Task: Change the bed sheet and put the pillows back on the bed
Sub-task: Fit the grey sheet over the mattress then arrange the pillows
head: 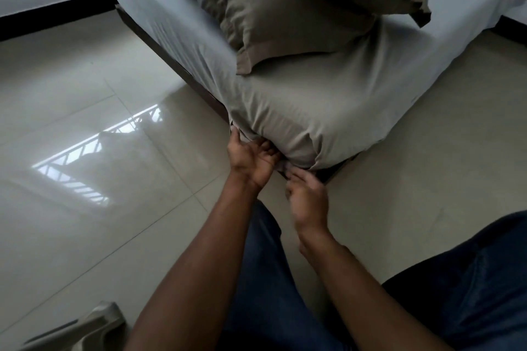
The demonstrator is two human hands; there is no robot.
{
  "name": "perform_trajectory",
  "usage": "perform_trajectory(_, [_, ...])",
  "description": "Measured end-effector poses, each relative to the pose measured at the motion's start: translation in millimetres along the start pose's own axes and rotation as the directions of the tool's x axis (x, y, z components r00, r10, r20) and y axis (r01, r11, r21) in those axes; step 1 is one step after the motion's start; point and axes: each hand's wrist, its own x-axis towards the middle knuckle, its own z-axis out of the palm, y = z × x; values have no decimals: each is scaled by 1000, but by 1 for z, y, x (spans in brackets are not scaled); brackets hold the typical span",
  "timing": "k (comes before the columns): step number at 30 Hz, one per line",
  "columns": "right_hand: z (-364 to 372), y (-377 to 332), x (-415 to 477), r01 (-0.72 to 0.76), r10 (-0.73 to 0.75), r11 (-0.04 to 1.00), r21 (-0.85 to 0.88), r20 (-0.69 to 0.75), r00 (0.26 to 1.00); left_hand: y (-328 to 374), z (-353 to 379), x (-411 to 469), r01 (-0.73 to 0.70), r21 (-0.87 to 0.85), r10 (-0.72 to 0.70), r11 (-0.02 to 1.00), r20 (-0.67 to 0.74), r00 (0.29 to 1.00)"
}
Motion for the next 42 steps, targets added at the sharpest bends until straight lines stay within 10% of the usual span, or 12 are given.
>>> perform_trajectory(2, [5,13,11,358,-257,654,-666,249,934,4,-9,1,36,85,-32,996,-44,999])
perform_trajectory(6, [21,2,30,413,-218,168,-895,375,901,18,-2,-5,18,479,46,877,-121,992])
perform_trajectory(10, [43,-5,40,324,-169,207,-923,293,941,48,-25,-20,-205,544,360,814,-196,912])
perform_trajectory(17, [55,17,4,388,-219,-19,-921,383,897,57,-4,12,-148,346,144,926,36,989])
perform_trajectory(26, [101,-17,65,378,-148,153,-913,357,922,90,-16,26,-28,219,42,975,-60,997])
perform_trajectory(30, [127,-15,64,272,-134,106,-957,257,957,89,-53,17,-143,368,207,919,-141,968])
perform_trajectory(42, [124,-13,67,570,-246,-11,-822,555,795,103,32,66,-40,64,37,997,50,998])
